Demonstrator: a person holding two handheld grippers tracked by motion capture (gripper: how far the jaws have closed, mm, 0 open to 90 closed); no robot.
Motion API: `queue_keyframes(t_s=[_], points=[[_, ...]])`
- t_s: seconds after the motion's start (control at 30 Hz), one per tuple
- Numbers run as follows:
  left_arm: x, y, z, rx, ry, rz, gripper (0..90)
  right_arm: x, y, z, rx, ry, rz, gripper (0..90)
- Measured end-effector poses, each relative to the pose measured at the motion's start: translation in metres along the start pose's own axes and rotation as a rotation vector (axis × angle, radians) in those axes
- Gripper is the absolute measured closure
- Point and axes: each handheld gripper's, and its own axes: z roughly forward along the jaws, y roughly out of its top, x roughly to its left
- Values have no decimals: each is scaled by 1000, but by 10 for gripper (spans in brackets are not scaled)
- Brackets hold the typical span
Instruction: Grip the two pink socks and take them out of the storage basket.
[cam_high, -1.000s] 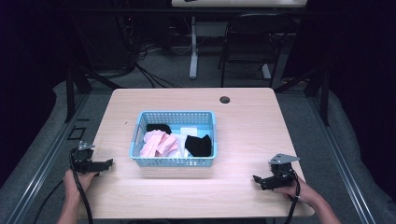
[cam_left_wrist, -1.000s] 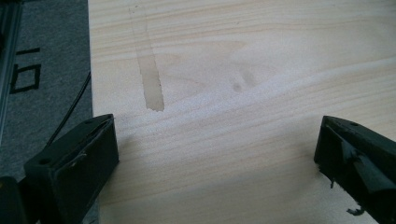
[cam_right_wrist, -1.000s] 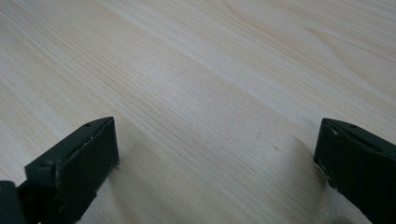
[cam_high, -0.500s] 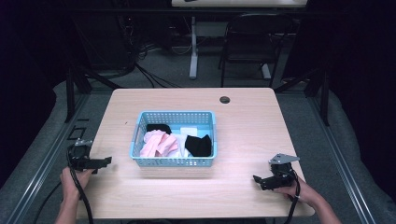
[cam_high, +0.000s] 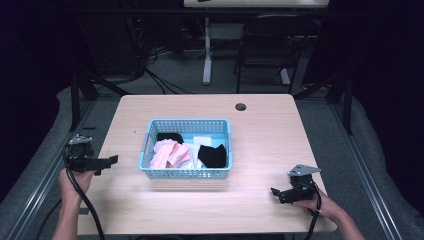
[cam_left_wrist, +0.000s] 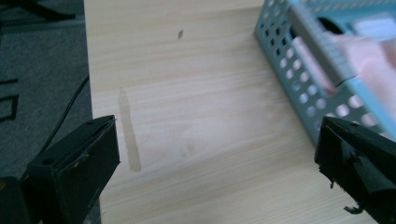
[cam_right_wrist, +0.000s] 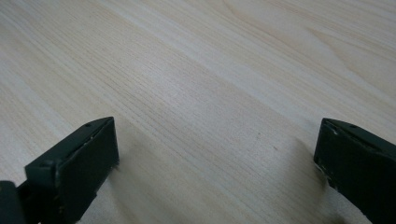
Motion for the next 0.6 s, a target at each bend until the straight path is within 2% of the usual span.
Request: queue_keyframes(t_s=[0.23, 0.33, 0.6], points=[[-22, 21, -8, 7, -45, 49, 0, 0, 0, 0, 6, 3, 1, 0], [-31, 28, -9, 2, -63, 62, 0, 0, 0, 0, 3, 0, 2, 0], [-56, 53, -8, 22, -107, 132, 0, 0, 0, 0, 8, 0, 0, 0]])
